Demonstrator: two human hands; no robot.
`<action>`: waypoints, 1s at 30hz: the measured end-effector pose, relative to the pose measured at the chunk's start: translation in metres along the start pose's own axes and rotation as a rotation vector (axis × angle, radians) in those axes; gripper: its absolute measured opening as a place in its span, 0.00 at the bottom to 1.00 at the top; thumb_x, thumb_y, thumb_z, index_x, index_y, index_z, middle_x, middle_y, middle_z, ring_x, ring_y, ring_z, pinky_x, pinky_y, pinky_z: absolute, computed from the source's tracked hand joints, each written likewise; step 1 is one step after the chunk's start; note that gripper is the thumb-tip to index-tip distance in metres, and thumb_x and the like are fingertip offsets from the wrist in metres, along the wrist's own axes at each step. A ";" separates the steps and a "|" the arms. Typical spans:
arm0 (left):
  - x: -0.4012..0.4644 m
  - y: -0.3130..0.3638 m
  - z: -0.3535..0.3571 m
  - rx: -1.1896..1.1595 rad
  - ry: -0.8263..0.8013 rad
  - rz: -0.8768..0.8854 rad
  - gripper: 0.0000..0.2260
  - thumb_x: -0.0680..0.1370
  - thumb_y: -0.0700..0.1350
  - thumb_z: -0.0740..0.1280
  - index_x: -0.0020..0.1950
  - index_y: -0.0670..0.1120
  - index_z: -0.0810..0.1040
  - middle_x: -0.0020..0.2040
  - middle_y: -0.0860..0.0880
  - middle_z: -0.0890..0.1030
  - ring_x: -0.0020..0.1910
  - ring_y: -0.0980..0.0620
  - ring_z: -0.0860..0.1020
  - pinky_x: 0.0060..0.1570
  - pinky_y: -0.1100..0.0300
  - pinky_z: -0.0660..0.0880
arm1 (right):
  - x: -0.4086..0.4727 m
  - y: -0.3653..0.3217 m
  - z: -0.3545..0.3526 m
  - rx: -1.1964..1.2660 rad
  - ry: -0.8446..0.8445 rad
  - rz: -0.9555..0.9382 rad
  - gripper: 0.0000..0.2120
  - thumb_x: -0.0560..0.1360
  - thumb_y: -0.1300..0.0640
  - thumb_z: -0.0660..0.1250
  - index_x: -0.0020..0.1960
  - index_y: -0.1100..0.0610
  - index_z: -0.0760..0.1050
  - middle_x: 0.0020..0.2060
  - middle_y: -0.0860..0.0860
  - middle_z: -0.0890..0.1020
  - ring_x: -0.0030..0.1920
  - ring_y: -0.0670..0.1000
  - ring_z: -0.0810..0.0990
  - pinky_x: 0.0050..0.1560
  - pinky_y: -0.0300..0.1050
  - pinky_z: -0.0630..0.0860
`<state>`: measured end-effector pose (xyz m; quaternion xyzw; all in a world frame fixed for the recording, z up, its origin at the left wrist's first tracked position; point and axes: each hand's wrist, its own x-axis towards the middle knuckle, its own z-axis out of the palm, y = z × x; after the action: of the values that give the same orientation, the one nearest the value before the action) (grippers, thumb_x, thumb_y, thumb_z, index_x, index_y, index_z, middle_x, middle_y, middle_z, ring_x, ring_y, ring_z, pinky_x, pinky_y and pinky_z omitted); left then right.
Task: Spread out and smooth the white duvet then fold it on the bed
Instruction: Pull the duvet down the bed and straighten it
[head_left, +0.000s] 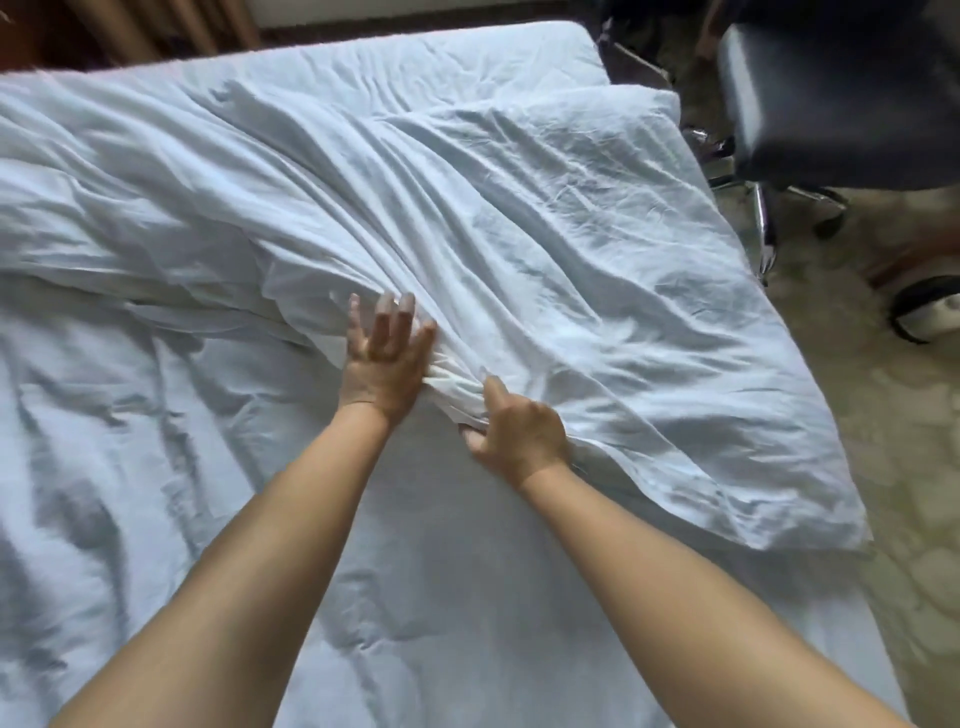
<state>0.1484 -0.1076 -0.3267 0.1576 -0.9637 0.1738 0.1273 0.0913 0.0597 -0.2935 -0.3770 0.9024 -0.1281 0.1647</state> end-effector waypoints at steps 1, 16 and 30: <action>-0.001 -0.006 -0.008 -0.004 0.030 0.037 0.08 0.73 0.42 0.59 0.51 0.45 0.69 0.53 0.40 0.76 0.51 0.40 0.75 0.51 0.38 0.76 | -0.007 -0.004 -0.012 -0.020 0.037 -0.020 0.24 0.69 0.50 0.70 0.62 0.57 0.72 0.44 0.59 0.84 0.44 0.62 0.83 0.41 0.49 0.76; -0.148 -0.039 -0.206 0.055 -0.492 0.031 0.16 0.71 0.34 0.59 0.56 0.47 0.69 0.49 0.49 0.81 0.48 0.46 0.81 0.53 0.54 0.64 | -0.140 -0.047 -0.044 -0.379 0.492 -0.484 0.08 0.61 0.67 0.59 0.38 0.57 0.69 0.26 0.54 0.73 0.24 0.55 0.73 0.27 0.42 0.67; -0.218 -0.051 -0.199 -0.130 -0.125 0.037 0.22 0.53 0.30 0.70 0.42 0.44 0.69 0.31 0.43 0.72 0.22 0.45 0.72 0.18 0.64 0.63 | -0.178 -0.078 -0.045 -0.615 0.434 -0.266 0.07 0.66 0.62 0.61 0.32 0.53 0.74 0.23 0.51 0.73 0.23 0.52 0.74 0.25 0.38 0.66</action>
<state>0.4046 -0.0218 -0.1964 0.1418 -0.9818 0.1029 0.0737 0.2414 0.1403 -0.1893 -0.4865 0.8558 0.0512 -0.1682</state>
